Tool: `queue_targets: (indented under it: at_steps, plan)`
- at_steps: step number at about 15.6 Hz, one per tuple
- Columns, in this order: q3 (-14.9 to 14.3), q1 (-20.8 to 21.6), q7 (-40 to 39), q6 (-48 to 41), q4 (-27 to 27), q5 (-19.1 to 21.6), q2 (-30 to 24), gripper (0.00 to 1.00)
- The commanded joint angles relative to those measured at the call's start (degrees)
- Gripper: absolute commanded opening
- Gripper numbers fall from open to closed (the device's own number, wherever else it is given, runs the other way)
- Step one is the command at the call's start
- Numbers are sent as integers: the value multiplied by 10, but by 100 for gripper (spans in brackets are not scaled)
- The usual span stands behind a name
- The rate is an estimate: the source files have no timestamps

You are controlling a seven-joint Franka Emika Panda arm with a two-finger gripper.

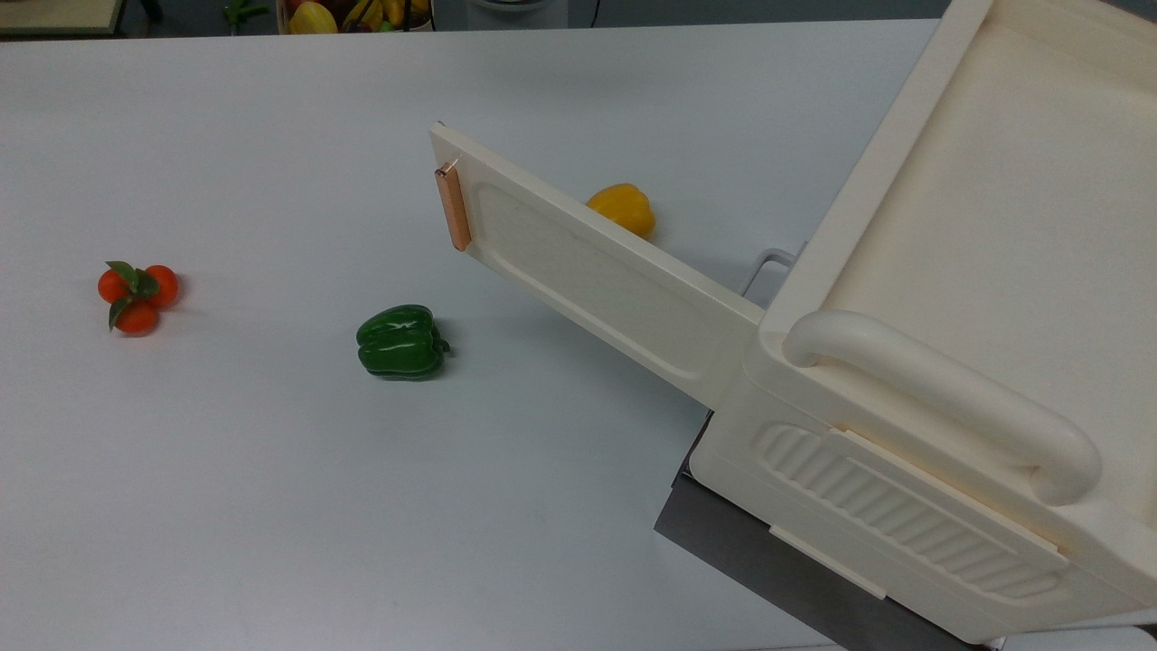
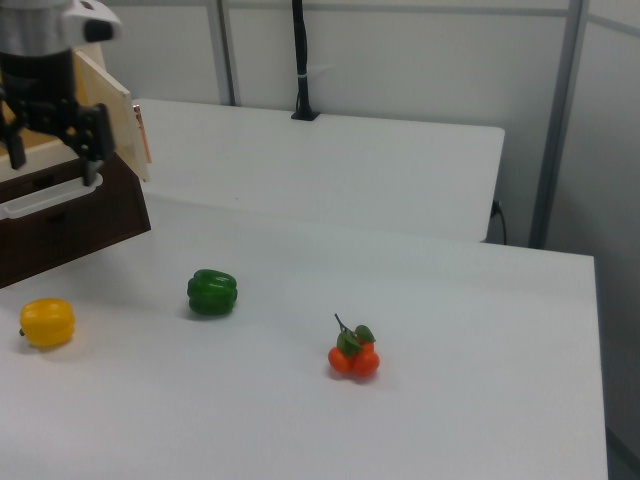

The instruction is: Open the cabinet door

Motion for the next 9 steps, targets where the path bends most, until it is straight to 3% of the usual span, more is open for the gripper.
queue_targets:
  at_steps: [1, 4, 6, 9]
  plan:
    - [-4, 60, 193, 17, -8, -13, -13, 100]
    - [0, 94, 246, 63, -21, -13, -8, 100]
    - [5, 96, 212, 123, -39, -18, -2, 100]
    - [5, 94, 140, 139, -40, -45, 15, 100]
